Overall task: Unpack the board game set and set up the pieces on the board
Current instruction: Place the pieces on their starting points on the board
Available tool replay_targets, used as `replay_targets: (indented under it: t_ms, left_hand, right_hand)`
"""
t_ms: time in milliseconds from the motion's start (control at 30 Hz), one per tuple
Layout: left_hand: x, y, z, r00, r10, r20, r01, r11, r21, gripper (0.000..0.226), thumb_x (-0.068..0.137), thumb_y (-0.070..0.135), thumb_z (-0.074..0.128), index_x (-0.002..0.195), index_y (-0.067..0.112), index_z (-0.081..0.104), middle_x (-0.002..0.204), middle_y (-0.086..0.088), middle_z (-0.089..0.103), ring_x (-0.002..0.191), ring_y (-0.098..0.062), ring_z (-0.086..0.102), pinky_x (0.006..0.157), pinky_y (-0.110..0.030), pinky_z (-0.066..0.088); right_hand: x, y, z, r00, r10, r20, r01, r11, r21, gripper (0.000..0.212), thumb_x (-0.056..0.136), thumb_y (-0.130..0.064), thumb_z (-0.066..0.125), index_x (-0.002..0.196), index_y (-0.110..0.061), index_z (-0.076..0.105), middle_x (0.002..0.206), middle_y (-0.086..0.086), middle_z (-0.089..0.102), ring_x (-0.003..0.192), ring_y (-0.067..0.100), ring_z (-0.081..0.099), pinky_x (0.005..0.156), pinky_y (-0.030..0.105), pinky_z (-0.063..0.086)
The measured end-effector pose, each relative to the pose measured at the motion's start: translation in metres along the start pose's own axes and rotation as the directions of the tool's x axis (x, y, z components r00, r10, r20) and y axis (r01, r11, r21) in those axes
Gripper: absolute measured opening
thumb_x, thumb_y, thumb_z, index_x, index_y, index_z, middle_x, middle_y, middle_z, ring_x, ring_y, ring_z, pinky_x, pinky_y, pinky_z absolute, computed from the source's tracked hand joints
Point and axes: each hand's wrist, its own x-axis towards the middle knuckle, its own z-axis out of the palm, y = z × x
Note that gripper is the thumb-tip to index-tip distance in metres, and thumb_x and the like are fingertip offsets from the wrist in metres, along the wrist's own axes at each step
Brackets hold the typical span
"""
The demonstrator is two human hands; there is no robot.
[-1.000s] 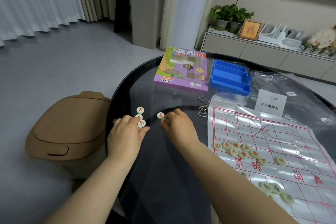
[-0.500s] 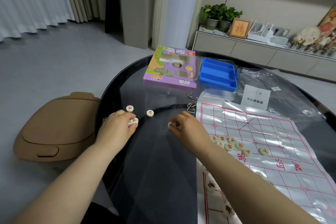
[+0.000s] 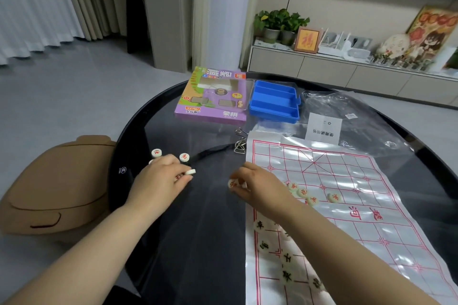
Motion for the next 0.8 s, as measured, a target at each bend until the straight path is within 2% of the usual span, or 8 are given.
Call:
replay_targets:
  t_ms: [133,200,267,400,467,567,667,800]
  left_hand:
    - [0.000,0.037,0.014,0.980,0.197,0.027,-0.196,0.980,-0.033,0.012,0.073,0.012,0.073,0.086,0.012,0.074,0.080,-0.004,0.062,0.081,-0.027,0.060,0.066,-0.032,0.045]
    - [0.002,0.058,0.022,0.967,0.235,0.094,-0.232,0.972,-0.038,0.019,0.083,0.020,0.064,0.100,0.015,0.071,0.089,0.000,0.058,0.094,-0.021,0.054,0.075,-0.028,0.042]
    - [0.007,0.074,0.029,0.946,0.270,0.178,-0.273,0.962,-0.010,0.028,0.091,0.030,0.049,0.115,0.022,0.062,0.097,0.008,0.050,0.103,-0.010,0.045,0.075,-0.021,0.032]
    - [0.018,0.105,0.040,0.915,0.303,0.267,-0.307,0.951,-0.029,0.032,0.094,0.033,0.043,0.122,0.024,0.057,0.111,0.009,0.051,0.109,-0.006,0.041,0.085,-0.021,0.037]
    - [0.022,0.116,0.044,0.898,0.318,0.305,-0.330,0.944,-0.015,0.033,0.094,0.032,0.043,0.123,0.023,0.056,0.112,0.008,0.051,0.109,-0.007,0.041,0.085,-0.021,0.036]
    - [0.025,0.136,0.053,0.853,0.359,0.379,-0.388,0.921,0.000,0.033,0.094,0.032,0.043,0.123,0.022,0.056,0.112,0.005,0.050,0.111,-0.009,0.040,0.089,-0.023,0.036]
    - [0.022,0.163,0.065,0.769,0.434,0.469,-0.503,0.864,0.025,0.034,0.095,0.033,0.039,0.123,0.020,0.056,0.114,0.002,0.049,0.113,-0.012,0.038,0.087,-0.027,0.038]
    - [0.018,0.193,0.081,0.686,0.485,0.543,-0.614,0.786,0.073,0.037,0.096,0.033,0.036,0.123,0.016,0.054,0.115,-0.003,0.047,0.113,-0.017,0.037,0.082,-0.030,0.037]
  right_hand:
    - [-0.017,0.027,-0.022,0.997,0.012,-0.075,-0.010,1.000,0.025,0.030,0.092,-0.027,0.048,0.120,-0.015,0.054,0.116,-0.001,0.053,0.087,0.005,0.043,0.075,0.015,0.035]
    - [-0.031,0.050,-0.033,0.991,0.077,-0.114,-0.077,0.997,0.001,0.030,0.092,-0.026,0.049,0.120,-0.015,0.055,0.115,-0.001,0.053,0.085,0.003,0.041,0.073,0.014,0.033]
    - [-0.045,0.074,-0.040,0.974,0.174,-0.143,-0.175,0.985,0.004,0.029,0.091,-0.024,0.051,0.118,-0.013,0.057,0.114,0.001,0.055,0.084,0.005,0.042,0.071,0.016,0.033]
    - [-0.064,0.106,-0.040,0.939,0.326,-0.106,-0.330,0.943,-0.027,0.030,0.092,-0.022,0.050,0.119,-0.012,0.056,0.118,0.003,0.054,0.094,0.015,0.052,0.073,0.020,0.035]
    - [-0.068,0.112,-0.036,0.941,0.332,-0.063,-0.335,0.941,-0.045,0.033,0.092,-0.022,0.049,0.123,-0.013,0.053,0.122,0.004,0.052,0.107,0.019,0.053,0.080,0.022,0.037]
    - [-0.072,0.117,-0.036,0.949,0.313,-0.033,-0.315,0.948,-0.052,0.036,0.092,-0.020,0.050,0.127,-0.013,0.050,0.126,0.004,0.050,0.113,0.021,0.050,0.085,0.024,0.038]
    - [-0.081,0.122,-0.039,0.949,0.310,-0.050,-0.312,0.950,-0.033,0.037,0.090,-0.018,0.053,0.127,-0.015,0.050,0.122,0.005,0.052,0.107,0.020,0.052,0.070,0.021,0.030]
    - [-0.096,0.129,-0.041,0.950,0.310,-0.048,-0.310,0.951,-0.006,0.038,0.088,-0.015,0.054,0.126,-0.015,0.050,0.119,0.005,0.053,0.088,0.016,0.048,0.066,0.019,0.027]
